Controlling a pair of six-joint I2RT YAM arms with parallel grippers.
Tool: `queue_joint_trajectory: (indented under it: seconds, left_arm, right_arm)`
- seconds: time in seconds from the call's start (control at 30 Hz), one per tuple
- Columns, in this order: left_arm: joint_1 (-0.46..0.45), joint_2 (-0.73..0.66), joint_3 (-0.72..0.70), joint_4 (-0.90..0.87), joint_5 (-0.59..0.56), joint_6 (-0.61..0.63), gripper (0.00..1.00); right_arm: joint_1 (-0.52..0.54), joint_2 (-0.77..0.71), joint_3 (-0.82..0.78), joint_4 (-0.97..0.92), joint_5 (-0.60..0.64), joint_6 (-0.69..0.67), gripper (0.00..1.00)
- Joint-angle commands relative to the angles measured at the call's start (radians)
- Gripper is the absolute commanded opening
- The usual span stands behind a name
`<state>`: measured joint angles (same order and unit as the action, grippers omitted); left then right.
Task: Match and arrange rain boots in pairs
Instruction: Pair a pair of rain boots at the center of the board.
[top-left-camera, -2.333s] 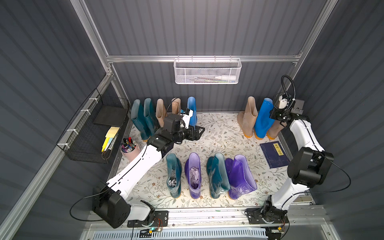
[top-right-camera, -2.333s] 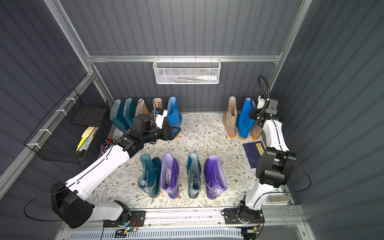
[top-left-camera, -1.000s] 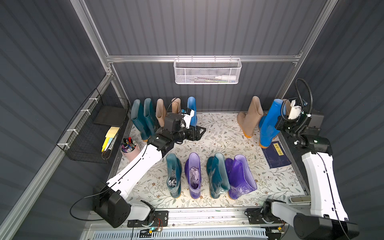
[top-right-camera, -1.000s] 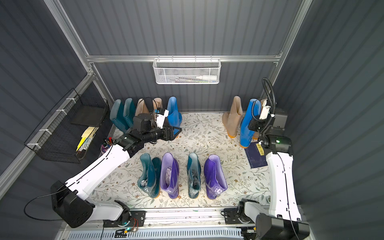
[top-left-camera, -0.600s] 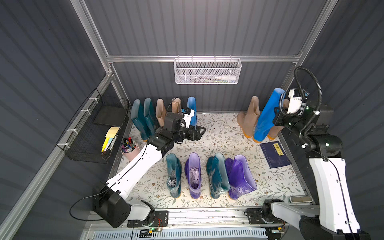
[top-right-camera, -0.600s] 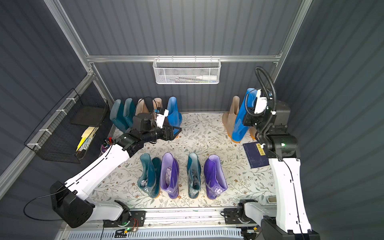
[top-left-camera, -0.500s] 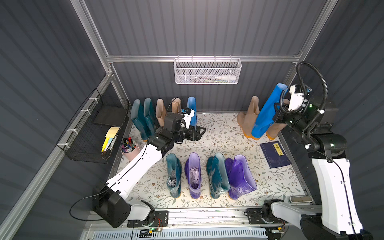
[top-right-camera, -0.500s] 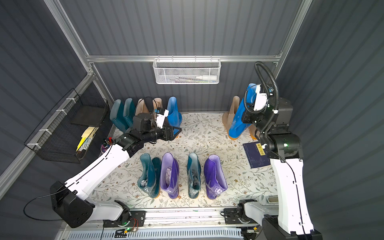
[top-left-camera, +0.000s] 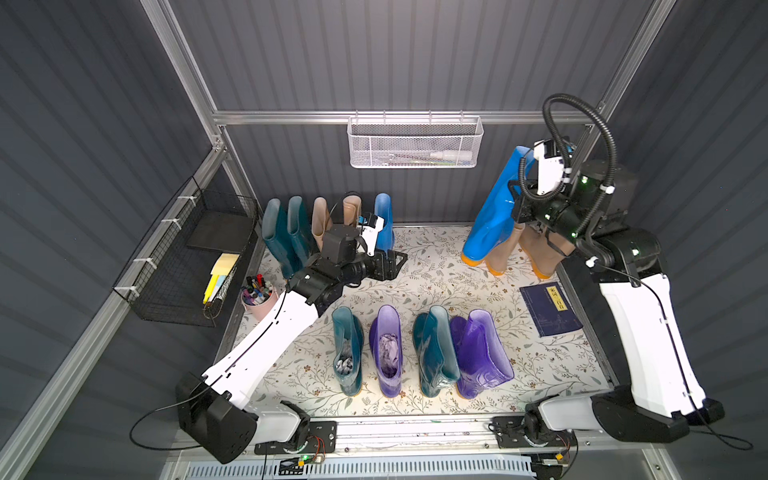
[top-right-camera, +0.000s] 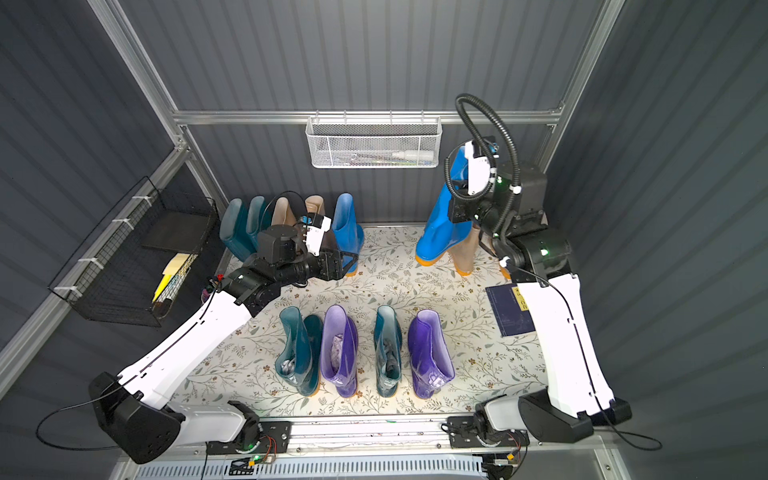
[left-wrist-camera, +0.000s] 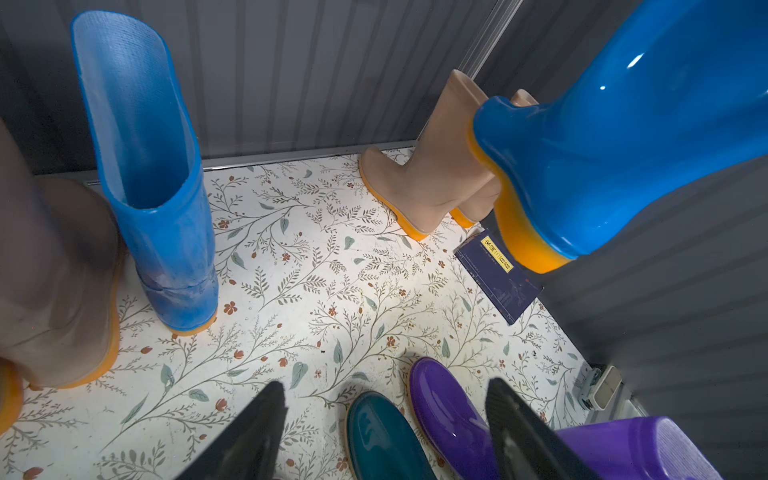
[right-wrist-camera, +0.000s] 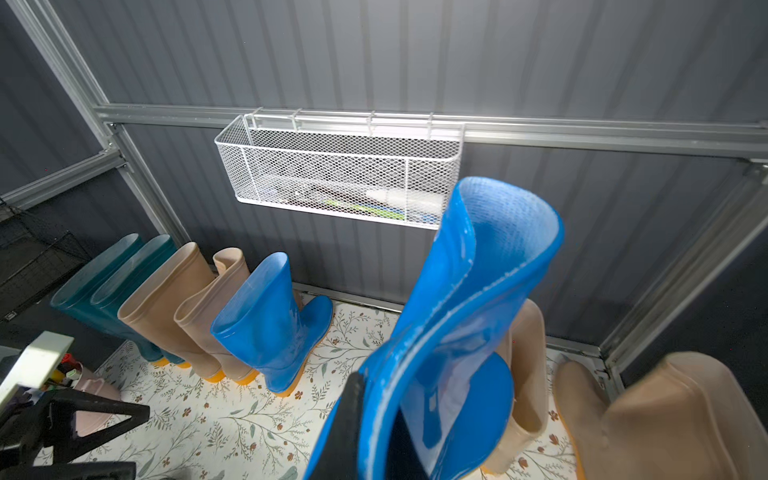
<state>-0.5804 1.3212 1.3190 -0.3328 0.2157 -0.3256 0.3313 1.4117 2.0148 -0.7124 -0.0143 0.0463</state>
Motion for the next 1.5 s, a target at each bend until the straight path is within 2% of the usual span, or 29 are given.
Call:
queue_joint_trajectory:
  seconds: [0.0, 0.57, 0.87, 1.2, 1.47]
  left_arm:
    - [-0.004, -0.031, 0.037, -0.044, -0.043, 0.029, 0.78]
    - [-0.004, -0.066, 0.028, -0.125, -0.149, 0.045, 0.78]
    - [-0.004, -0.103, -0.017, -0.135, -0.154, 0.05, 0.78]
    - [-0.003, -0.056, -0.006, -0.166, -0.171, 0.066, 0.77]
    - [-0.004, -0.045, 0.012, -0.161, -0.186, 0.057, 0.78]
  right_arm:
    - [0.031, 0.015, 0.073, 0.122, 0.009, -0.034, 0.0]
    - [0.068, 0.321, 0.157, 0.159, -0.096, 0.021, 0.0]
    - [0.094, 0.495, 0.193, 0.179, -0.104, 0.043, 0.0]
    - [0.1, 0.692, 0.293, 0.197, -0.167, 0.063, 0.0]
    - [0.101, 0.749, 0.337, 0.193, -0.198, 0.084, 0.0]
